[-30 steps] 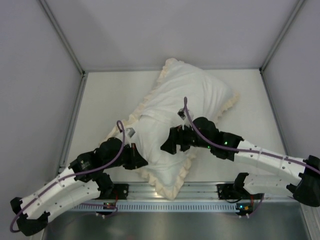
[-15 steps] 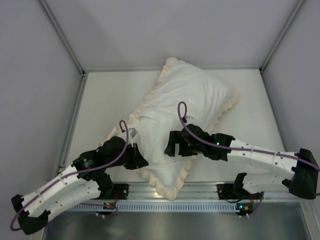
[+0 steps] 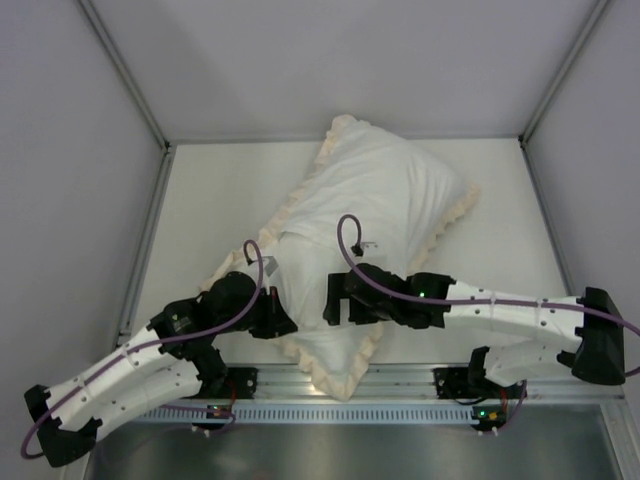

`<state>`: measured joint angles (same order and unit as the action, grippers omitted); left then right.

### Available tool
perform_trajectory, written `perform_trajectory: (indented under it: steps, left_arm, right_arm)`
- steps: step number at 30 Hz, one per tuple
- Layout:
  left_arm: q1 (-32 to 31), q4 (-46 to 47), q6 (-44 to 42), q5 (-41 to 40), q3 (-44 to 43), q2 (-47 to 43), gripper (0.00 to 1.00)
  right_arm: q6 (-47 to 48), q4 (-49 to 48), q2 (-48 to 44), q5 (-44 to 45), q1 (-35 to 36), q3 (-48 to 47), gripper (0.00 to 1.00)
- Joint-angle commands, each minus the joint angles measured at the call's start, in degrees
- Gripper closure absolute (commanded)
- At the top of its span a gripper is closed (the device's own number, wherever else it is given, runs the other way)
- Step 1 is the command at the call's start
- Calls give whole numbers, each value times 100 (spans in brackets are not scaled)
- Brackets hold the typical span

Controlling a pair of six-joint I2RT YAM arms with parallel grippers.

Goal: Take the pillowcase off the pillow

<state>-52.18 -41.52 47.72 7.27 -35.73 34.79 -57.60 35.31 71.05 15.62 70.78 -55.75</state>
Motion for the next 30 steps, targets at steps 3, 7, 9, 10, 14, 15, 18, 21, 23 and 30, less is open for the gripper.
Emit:
perform_trajectory:
  steps: [3,7,9,10,14,15,18,21,23,30]
  left_arm:
    - [-20,240,-158,178,-110,11,98]
    - [-20,311,-149,354,-84,2,98]
    - [-20,328,-158,459,-101,-59,98]
    - [-20,337,-167,503,-93,-120,98]
    - [-20,328,-176,749,-49,-322,98]
    - [-20,328,-176,785,-40,-349,98]
    - [-20,320,-158,864,-66,-499,97]
    - [-20,355,-132,864,-58,-631,96]
    - [-20,390,-106,873,-14,-675,96]
    - [-20,408,-53,952,180,-692,96]
  right_arm:
    - [144,108,602,-58,304,-356,0]
    - [460,-24,1523,-164,375,-806,0]
    - [495,-112,1780,-155,305,-998,1]
    - [531,-164,2016,-155,261,-1061,1]
    - [522,-497,2378,-400,-3,-1219,1]
    - [505,-586,2431,-454,-64,-1202,1]
    - [443,-920,2730,-603,-108,-1115,3]
    - [180,-1637,3064,-814,-135,-747,15]
    - [-57,-2044,3301,-867,-161,-570,26]
    - [-313,-3240,3592,-376,-170,-34,100]
